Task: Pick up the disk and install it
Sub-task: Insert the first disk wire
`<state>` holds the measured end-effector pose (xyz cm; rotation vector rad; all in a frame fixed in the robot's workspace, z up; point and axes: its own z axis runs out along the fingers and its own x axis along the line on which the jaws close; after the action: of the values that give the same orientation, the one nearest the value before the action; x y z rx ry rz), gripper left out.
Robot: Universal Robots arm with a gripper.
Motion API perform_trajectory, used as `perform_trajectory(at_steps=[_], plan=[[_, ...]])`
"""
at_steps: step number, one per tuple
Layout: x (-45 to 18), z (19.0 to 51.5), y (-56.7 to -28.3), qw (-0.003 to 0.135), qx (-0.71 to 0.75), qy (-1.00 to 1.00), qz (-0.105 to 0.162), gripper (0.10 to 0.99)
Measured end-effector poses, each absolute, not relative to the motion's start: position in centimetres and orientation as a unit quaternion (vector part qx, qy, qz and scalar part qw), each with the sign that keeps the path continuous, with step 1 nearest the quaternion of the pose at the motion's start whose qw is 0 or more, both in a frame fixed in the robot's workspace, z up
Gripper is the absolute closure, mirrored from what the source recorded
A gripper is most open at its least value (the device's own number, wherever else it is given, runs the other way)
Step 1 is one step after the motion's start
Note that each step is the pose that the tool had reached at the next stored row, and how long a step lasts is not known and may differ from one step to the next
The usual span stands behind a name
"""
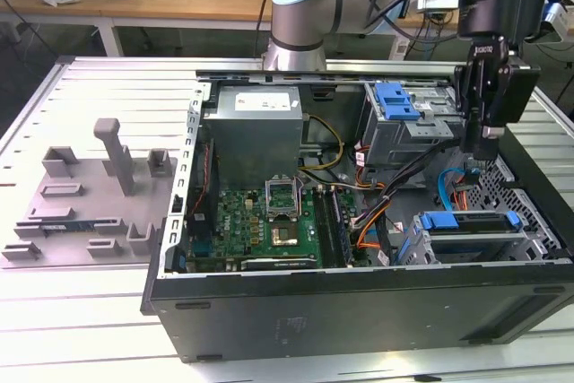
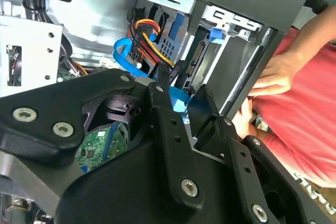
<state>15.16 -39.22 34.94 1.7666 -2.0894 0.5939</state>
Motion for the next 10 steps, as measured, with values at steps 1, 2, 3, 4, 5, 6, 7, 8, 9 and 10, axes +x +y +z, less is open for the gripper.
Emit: perform_trajectory(at_steps=[1,2,3,4,5,6,7,8,9,10], plan=[[15.16,34.84,-39.22,0.171,0.622,-0.735,0.21,0.671],[15.16,34.76,-39.22,0.171,0.623,-0.734,0.211,0.671],[15.16,34.66,-39.21,0.171,0.624,-0.733,0.212,0.671],[15.16,34.58,-39.21,0.171,0.624,-0.732,0.212,0.671],[15.16,34.44,-39.22,0.172,0.625,-0.731,0.214,0.671],[15.16,34.27,-39.22,0.172,0.626,-0.729,0.216,0.671],[15.16,34.21,-39.21,0.172,0.626,-0.729,0.217,0.671],[15.15,34.14,-39.2,0.172,0.626,-0.729,0.218,0.671],[15.16,34.07,-39.18,0.171,0.625,-0.729,0.22,0.671],[15.16,33.99,-39.16,0.171,0.625,-0.729,0.221,0.671]])
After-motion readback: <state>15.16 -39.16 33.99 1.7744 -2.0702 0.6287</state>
